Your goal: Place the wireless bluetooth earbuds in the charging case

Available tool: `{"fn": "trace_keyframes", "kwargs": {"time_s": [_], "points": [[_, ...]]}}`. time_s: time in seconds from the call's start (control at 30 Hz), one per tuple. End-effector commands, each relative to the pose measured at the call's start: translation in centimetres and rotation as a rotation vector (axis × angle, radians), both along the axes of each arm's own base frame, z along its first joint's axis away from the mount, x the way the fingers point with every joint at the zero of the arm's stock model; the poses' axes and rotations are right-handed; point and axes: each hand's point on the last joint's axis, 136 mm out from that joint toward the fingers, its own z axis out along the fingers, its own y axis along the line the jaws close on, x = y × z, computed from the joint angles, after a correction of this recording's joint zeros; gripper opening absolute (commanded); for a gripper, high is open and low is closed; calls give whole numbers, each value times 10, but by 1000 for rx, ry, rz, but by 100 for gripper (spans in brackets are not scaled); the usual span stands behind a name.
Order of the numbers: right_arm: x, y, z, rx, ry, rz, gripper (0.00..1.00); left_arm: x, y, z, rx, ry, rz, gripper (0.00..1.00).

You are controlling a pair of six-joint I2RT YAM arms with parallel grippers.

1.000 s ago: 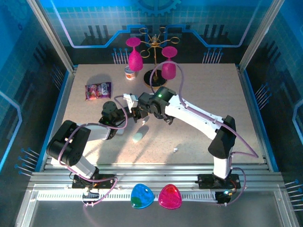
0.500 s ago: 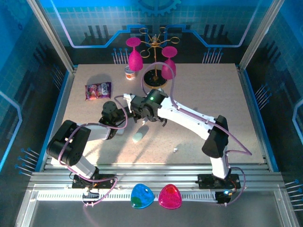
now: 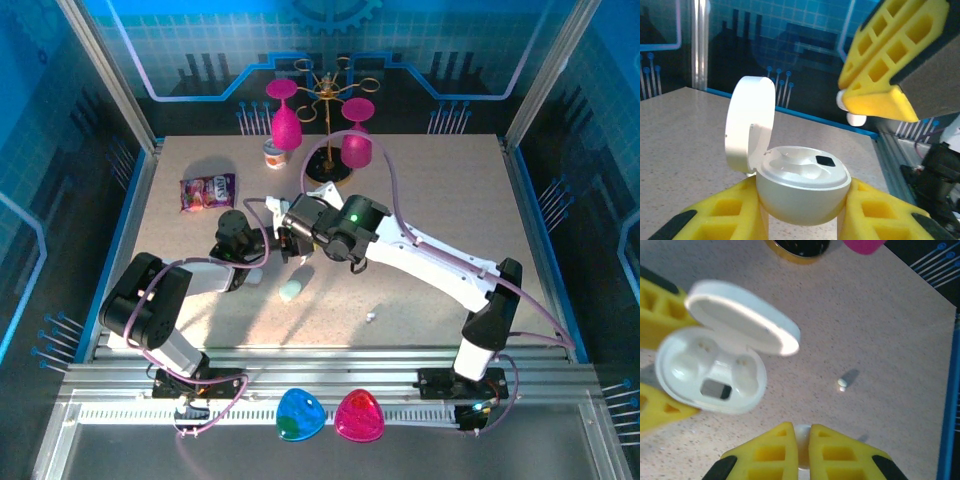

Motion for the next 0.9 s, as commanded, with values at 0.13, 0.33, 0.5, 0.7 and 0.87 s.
{"fn": "trace_keyframes", "kwargs": {"time_s": [0.13,0.33,0.5,0.7,0.87], "points": [[1,19,-2,69,12,62,9,-15,-5,17,-49,8,-130,22],[3,22,-4,65,16,74,9,-17,-5,20,-62,7,-147,22],[5,23,-5,61,11,75,9,-18,-5,20,-62,5,-150,22],[7,28,-10,67,22,81,9,-16,-4,22,-64,1,-141,22],[5,28,-16,66,41,87,10,-12,-3,25,-70,-9,-116,22]]}}
